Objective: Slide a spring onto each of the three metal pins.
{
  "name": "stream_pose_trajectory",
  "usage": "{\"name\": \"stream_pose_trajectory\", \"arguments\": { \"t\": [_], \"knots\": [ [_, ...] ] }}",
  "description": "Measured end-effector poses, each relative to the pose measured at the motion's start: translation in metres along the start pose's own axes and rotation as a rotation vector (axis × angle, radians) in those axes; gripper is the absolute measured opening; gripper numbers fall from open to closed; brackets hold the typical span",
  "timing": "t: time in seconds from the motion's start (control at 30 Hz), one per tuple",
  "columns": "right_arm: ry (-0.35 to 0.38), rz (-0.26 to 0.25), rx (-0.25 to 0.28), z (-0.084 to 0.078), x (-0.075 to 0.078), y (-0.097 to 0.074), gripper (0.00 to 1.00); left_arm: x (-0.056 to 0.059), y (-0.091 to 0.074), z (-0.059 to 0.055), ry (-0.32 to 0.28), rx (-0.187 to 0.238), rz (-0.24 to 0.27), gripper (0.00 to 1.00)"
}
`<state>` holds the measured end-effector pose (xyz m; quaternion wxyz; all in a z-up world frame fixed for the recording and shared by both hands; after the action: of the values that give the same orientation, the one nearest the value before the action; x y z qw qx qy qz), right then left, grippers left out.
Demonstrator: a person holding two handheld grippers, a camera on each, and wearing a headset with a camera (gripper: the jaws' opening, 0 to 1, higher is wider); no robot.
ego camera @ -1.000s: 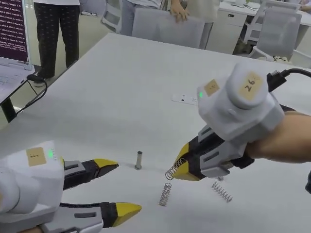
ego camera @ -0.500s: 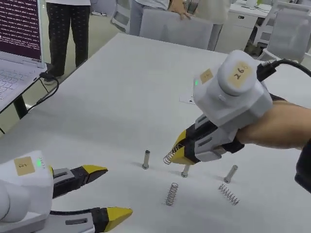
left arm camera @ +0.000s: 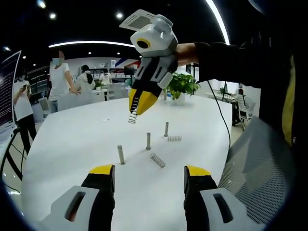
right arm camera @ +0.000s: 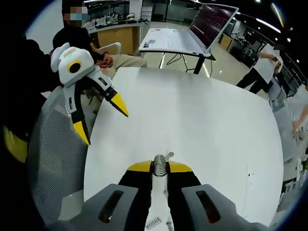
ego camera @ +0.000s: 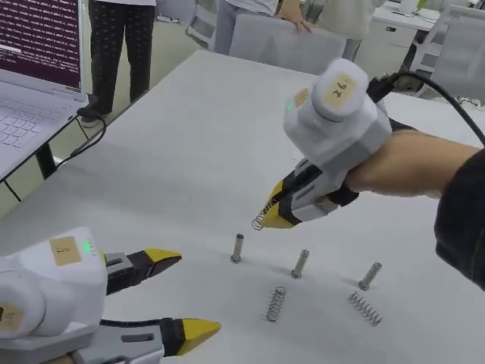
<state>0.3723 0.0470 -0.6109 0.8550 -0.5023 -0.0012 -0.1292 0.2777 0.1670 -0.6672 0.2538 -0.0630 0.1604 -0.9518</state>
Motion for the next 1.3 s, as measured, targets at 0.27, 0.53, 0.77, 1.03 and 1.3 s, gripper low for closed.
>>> {"name": "stream_pose_trajectory", "arguments": {
  "t": [0.27,0.53,0.77,1.03,1.3],
  "knots": [
    [-0.007,0.007,-0.027,0.002,0.012,0.012,0.08,-0.004,0.001,-0.001,0.002,-0.004,0.007,0.55],
    [-0.017,0.030,-0.063,0.001,0.018,0.028,0.08,-0.005,0.003,-0.001,-0.002,-0.004,0.004,0.59],
    [-0.032,0.052,-0.089,0.001,0.017,0.042,0.08,-0.010,0.009,-0.006,-0.007,-0.002,-0.003,0.62],
    [-0.031,0.067,-0.110,-0.003,0.021,0.052,0.08,-0.016,0.015,-0.015,-0.025,-0.003,-0.008,0.63],
    [-0.037,0.082,-0.129,-0.005,0.021,0.061,0.08,-0.016,0.023,-0.023,-0.042,-0.011,-0.023,0.64]
  ]
}}
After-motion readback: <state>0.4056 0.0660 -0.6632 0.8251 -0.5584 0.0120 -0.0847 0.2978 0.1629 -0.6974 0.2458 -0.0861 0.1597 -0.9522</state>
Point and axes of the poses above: the centre of the closed fingertips' face, and the gripper's own axes: y roughly forward along the fingers, x roughly to its right, z roughly out of its top, the point moved 5 cm from there along -y, roughly backward along the fingers, and after that the axes turned 3 degrees about -z, right-handed, at the moved point
